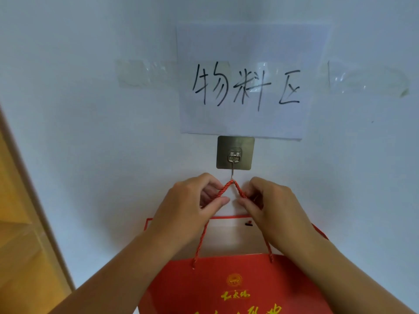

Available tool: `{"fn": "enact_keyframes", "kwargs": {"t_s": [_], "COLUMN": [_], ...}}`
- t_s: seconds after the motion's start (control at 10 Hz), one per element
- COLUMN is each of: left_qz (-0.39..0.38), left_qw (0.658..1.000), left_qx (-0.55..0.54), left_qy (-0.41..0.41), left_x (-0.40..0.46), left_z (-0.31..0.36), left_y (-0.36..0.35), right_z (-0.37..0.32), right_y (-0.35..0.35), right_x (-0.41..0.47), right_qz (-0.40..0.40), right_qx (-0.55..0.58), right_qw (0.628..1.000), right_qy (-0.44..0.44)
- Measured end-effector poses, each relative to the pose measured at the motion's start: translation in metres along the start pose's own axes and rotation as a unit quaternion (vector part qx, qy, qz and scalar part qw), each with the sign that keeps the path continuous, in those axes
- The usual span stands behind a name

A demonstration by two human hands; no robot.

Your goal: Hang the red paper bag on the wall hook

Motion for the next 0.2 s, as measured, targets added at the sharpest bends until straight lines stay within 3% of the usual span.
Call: {"fn": "enact_keyframes", "kwargs": {"t_s": [0.2], "left_qz": [0.004], "left_qw": [0.997], "left_qx": [0.067], "left_qy": [-0.03], "left_x": [-0.0072], "left_z": [0.0108], "left_y": [0.0086], "right_z": [-0.0072], "right_y": [-0.0054], "right_x": [-0.0067], "right_qz": [-0.075], "right_qx": [0.068], "right_qw": [0.995], "right_qy": [0.016]}}
Point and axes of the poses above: each hand's wrist, its own x-axis towards the middle knuckle, its own y-axis out of the back of the hand, z = x × y, the point moved 10 cm from there along x, towards the middle knuckle, and after that the axes turned 1 degree about x, right-handed, at the moved point
